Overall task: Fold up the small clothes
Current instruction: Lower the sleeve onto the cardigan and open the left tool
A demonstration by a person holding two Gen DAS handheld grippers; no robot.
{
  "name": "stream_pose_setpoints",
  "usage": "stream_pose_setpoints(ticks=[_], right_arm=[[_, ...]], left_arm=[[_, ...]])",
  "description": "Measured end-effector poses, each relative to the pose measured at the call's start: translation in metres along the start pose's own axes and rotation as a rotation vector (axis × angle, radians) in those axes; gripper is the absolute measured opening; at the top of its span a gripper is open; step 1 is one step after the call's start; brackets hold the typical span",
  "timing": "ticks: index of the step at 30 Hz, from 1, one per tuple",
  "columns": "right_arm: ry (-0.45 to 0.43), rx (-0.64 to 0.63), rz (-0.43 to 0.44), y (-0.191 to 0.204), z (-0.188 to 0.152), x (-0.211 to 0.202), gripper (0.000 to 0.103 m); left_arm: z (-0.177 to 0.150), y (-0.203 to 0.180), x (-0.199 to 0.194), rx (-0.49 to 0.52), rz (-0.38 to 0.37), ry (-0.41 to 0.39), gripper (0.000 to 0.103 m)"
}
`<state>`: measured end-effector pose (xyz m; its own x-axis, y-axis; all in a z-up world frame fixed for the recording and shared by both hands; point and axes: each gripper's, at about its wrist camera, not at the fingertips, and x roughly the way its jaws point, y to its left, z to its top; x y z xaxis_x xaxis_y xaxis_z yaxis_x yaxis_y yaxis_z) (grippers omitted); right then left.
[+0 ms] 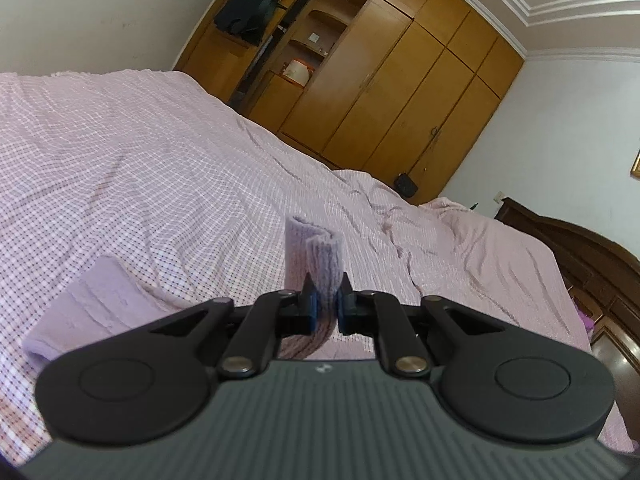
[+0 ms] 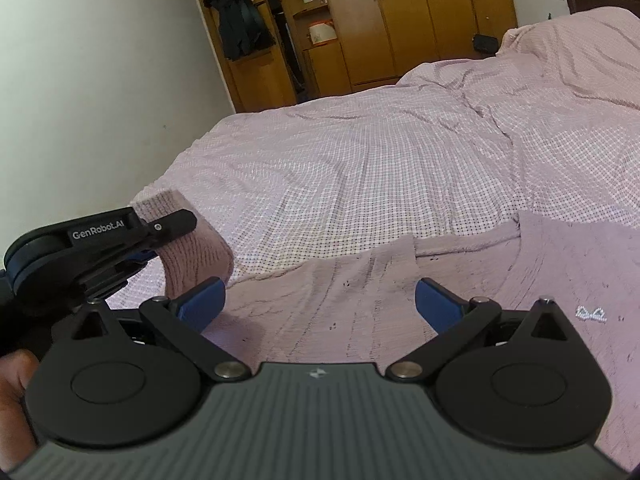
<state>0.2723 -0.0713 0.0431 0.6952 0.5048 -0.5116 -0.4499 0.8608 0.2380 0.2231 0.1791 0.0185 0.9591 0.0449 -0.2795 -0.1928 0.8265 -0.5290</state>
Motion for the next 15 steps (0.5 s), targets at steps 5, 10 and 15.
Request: stream_pose_setpoints(ticks=[5, 10, 15], right_arm=[[-0.027, -0.005, -0.017, -0.014, -0.001, -0.003, 0.103], [-0.010, 0.024, -0.041, -0.039, -0.010, 0.004, 0.103], [-0.010, 0.058, -0.070, -0.063, -0.015, 0.001, 0.103]], left_arm=[[-0.007, -0.006, 0.007, 0.002, 0.008, 0.014, 0.011], [-0.020, -0.019, 0.013, 0.053, 0.013, 0.042, 0.011], [-0.035, -0.029, 0.023, 0.065, 0.000, 0.080, 0.011]])
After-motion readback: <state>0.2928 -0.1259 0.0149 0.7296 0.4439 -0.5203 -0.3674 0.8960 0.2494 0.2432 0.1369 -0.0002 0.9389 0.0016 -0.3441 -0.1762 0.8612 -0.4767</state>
